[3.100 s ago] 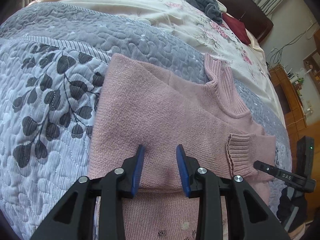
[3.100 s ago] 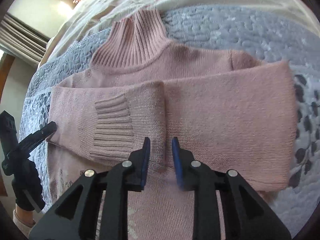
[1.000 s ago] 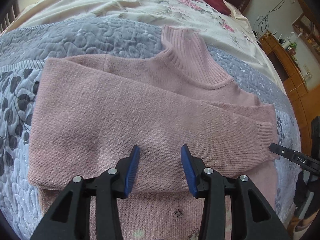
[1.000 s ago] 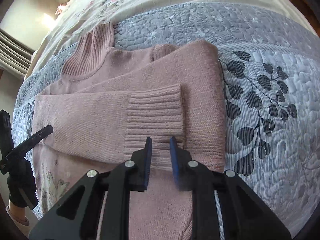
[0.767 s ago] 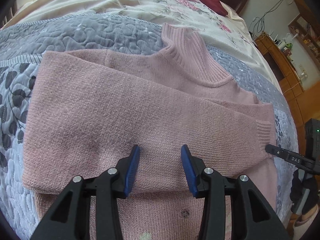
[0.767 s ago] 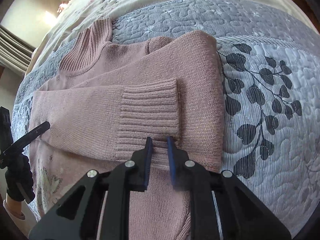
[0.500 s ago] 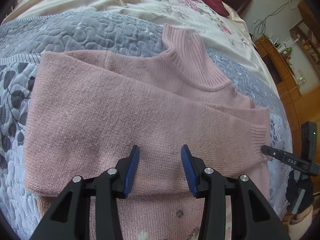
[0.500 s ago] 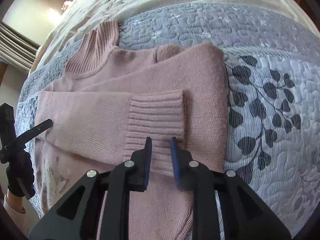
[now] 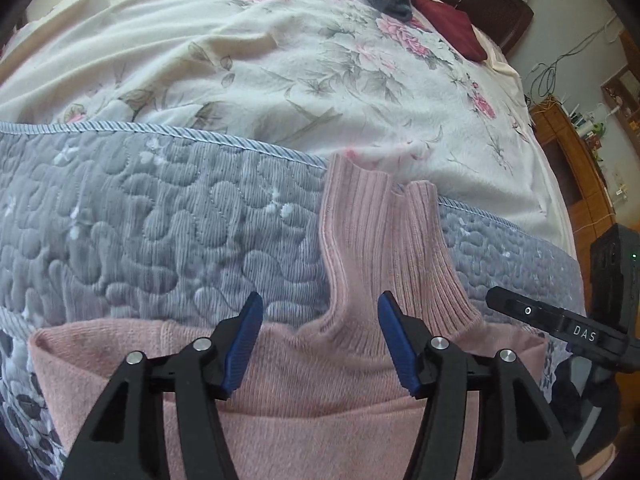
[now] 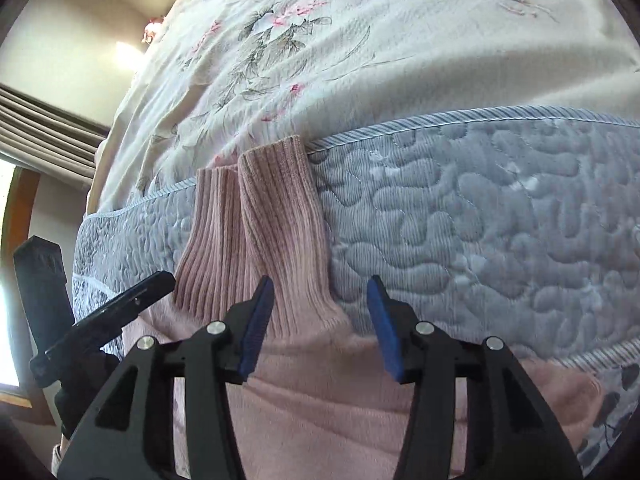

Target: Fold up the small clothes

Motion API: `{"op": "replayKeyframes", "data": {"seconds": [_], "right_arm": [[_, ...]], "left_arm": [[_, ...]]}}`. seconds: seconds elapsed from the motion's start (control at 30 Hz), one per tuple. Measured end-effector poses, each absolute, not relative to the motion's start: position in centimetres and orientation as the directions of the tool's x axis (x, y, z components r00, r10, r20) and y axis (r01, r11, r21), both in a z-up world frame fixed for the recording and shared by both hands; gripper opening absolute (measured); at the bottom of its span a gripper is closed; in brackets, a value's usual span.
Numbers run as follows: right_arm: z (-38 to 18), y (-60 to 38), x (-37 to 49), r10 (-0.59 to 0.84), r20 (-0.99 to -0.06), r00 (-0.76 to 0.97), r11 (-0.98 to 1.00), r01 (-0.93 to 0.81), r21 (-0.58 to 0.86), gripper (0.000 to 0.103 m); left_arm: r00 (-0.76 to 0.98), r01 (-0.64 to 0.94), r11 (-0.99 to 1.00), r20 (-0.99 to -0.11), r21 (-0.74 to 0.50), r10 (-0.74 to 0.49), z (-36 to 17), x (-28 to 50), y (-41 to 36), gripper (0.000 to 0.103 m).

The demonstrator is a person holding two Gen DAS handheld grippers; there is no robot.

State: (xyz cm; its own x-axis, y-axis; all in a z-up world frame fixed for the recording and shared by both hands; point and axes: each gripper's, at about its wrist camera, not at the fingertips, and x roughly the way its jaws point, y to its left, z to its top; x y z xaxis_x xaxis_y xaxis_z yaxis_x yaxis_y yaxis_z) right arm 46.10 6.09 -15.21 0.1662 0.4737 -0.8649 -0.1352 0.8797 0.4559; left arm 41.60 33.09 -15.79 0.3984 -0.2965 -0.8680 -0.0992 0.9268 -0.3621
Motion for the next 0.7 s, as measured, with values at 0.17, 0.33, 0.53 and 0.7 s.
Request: {"op": "replayKeyframes", "data": {"seconds": [0.17,0.33,0.53,0.7], "right_arm": [[-17.7,7.6,48.0,0.478,-0.861,0.173,0.878,-0.109,0.466,0.054],[-17.9,8.5,48.0,0.504,-0.846,0.173,0.861,-0.173,0.478,0.011],[-13.5,7.3,45.1,0.562,-0.783,0.268,0.821,-0.295,0.488,0.009],[-10.4,6.4,40.5,0.586,-0.753,0.299,0.789,-0.421,0.447,0.009]], "left_arm": [[0.424,-0.102,0.9,-0.837,-0.423,-0.346,-17.6,43.4,32.7,0.06],[0.422,-0.042,0.887,-0.813,-0.46,-0.402,-17.7,43.9,31.2,0.021],[0.501,0.028,0.866,-0.743,-0.499,-0.444,-14.8,41.3,31.6,0.01],[0.559,0.126,0.839,-0.66,-0.53,-0.501,-11.9,37.2,32.3,0.01]]}}
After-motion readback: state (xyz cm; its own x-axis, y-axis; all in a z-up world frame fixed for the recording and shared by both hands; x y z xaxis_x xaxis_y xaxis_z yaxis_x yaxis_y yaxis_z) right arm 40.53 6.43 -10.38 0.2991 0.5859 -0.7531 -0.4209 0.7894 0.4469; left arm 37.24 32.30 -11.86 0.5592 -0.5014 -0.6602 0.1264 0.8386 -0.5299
